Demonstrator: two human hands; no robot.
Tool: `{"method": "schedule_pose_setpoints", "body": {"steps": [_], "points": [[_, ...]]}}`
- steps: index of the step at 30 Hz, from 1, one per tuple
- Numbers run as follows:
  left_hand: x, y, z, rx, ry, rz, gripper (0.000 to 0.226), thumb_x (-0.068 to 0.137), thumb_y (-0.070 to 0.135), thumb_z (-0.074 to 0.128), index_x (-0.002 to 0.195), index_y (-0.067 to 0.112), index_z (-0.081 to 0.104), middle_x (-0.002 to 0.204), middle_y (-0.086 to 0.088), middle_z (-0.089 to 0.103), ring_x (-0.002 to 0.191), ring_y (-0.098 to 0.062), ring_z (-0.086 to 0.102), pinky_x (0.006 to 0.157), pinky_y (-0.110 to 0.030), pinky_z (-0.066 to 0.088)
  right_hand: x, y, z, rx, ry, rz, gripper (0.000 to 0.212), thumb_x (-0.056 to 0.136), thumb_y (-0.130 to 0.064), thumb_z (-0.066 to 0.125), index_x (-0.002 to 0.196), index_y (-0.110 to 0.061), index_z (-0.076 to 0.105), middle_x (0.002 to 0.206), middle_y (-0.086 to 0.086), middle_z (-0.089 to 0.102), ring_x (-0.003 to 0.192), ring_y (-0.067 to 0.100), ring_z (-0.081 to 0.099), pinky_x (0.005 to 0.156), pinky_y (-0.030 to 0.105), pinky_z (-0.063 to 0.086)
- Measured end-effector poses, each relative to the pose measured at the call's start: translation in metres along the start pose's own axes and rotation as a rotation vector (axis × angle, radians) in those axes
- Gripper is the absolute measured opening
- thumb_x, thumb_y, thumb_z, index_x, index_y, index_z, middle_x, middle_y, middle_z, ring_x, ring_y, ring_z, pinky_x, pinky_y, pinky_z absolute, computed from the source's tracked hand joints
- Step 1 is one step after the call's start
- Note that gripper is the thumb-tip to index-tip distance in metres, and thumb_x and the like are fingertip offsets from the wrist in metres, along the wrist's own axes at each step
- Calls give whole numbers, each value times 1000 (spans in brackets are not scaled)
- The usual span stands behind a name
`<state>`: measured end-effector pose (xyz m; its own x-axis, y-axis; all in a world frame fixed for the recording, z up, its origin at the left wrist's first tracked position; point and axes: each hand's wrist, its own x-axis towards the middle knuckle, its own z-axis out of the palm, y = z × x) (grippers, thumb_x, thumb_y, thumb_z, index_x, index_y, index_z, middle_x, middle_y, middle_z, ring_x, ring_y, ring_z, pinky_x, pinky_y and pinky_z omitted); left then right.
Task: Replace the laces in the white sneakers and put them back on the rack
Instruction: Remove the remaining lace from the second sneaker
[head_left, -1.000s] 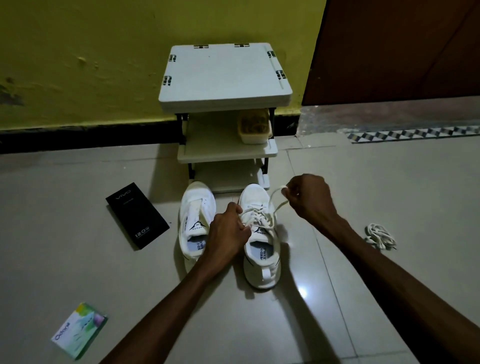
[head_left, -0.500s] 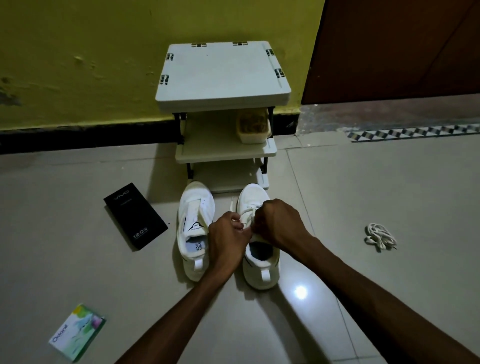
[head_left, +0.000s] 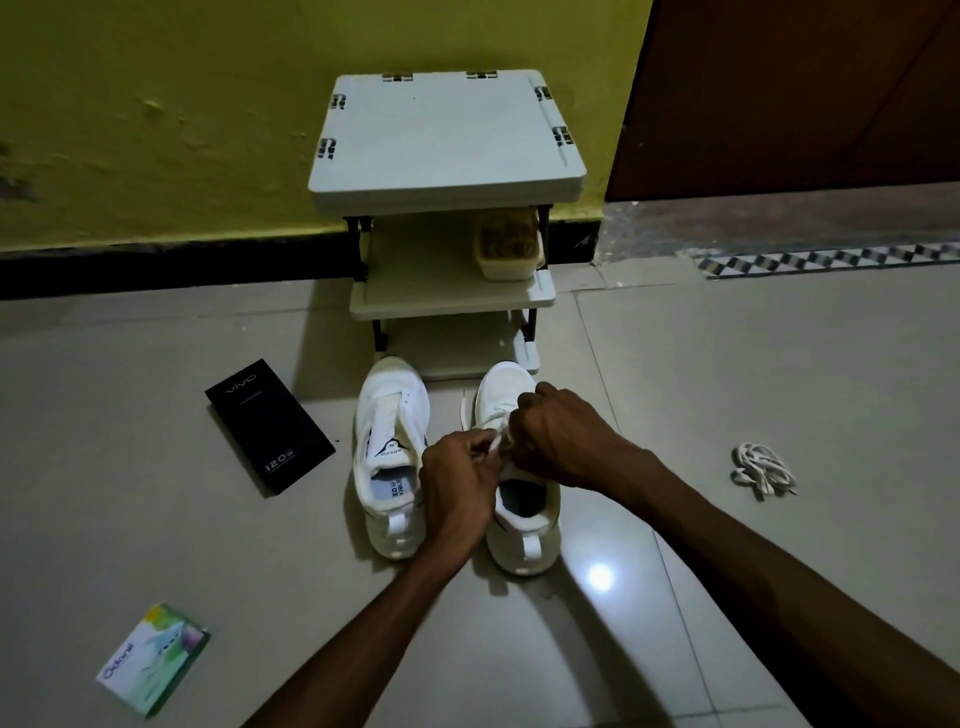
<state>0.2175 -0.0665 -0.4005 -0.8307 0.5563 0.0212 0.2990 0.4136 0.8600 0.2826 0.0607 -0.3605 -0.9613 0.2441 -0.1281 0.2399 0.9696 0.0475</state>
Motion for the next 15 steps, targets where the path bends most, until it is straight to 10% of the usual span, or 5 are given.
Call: {"method": "schedule_pose_setpoints", "body": {"steps": [5, 11, 15], "points": [[2, -2, 3, 5, -1, -44, 12, 85, 17, 71, 96, 16, 77, 90, 0, 74, 81, -15, 68, 74, -30, 55, -5, 7, -10, 26, -14, 44, 31, 92, -37, 57, 105, -11, 68, 105, 9, 64, 98, 26, 55, 77, 34, 44], [2, 2, 1, -17, -40, -41, 21, 83, 8, 72, 99, 21, 67, 87, 7, 67, 75, -5, 64, 60, -7, 45, -10, 43, 5, 541, 303, 665, 30, 96, -33, 56, 115, -10, 62, 98, 11, 69, 94, 30, 64, 68, 29, 39], [10, 4, 0, 272, -191, 167, 33, 88, 5, 59, 111, 27, 67, 112, 0, 59, 100, -17, 60, 80, -20, 45, -23, 29, 9, 634, 138, 530, 26, 87, -37, 69, 96, -13, 74, 86, 5, 74, 86, 22, 69, 73, 30, 52]]}}
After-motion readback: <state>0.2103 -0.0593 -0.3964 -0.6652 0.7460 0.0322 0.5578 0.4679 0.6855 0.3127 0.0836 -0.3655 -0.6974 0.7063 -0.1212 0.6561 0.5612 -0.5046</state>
